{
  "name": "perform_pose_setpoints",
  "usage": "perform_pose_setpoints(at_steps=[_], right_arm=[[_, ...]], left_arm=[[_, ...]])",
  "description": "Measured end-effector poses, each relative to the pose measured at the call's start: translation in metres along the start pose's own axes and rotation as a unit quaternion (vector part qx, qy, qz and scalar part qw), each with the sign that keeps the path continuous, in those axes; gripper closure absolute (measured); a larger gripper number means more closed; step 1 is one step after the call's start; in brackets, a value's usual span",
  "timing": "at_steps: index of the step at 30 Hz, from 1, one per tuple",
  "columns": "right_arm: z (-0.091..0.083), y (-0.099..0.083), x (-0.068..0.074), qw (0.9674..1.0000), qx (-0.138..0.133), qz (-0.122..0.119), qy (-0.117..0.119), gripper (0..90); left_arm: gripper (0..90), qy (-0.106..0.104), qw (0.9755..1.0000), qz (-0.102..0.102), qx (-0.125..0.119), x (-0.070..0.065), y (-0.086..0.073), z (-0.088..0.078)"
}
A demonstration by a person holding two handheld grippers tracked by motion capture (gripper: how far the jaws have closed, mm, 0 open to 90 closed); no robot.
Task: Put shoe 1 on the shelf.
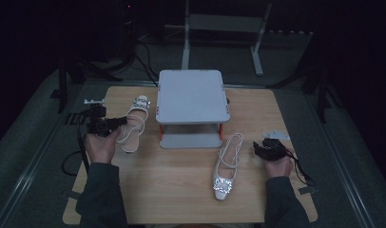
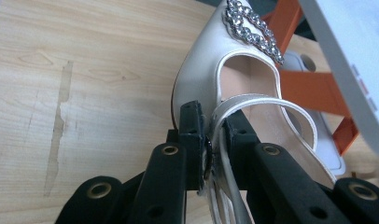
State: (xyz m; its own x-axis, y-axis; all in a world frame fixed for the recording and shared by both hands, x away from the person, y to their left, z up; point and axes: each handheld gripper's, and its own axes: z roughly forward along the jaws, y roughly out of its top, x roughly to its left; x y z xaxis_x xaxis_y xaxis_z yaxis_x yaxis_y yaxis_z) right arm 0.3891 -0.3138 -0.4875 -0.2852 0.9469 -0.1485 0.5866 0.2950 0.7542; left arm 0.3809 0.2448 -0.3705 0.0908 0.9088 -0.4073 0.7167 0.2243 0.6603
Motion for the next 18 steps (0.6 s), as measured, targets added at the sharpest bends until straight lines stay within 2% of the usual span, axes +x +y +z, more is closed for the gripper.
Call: perform_pose_setpoints(at_steps=[6, 13, 18], right_arm=[[0.001, 0.000, 0.000, 1.0000, 0.003, -0.001, 0.000, 47.2], [0.002, 0.000, 0.000, 1.0000, 0.004, -0.003, -0.001, 47.2], [0.002, -0.001, 0.001, 1.0000, 0.005, -0.003, -0.001, 47.2]], left_arm=[[80.9, 0.013, 0.9998, 0.006, -0.010, -0.006, 0.012, -0.005], [80.9, 0.011, 0.9996, -0.002, -0.026, -0.013, 0.029, -0.010], [80.9, 0.005, 0.9994, 0.001, -0.034, -0.024, 0.042, -0.013]])
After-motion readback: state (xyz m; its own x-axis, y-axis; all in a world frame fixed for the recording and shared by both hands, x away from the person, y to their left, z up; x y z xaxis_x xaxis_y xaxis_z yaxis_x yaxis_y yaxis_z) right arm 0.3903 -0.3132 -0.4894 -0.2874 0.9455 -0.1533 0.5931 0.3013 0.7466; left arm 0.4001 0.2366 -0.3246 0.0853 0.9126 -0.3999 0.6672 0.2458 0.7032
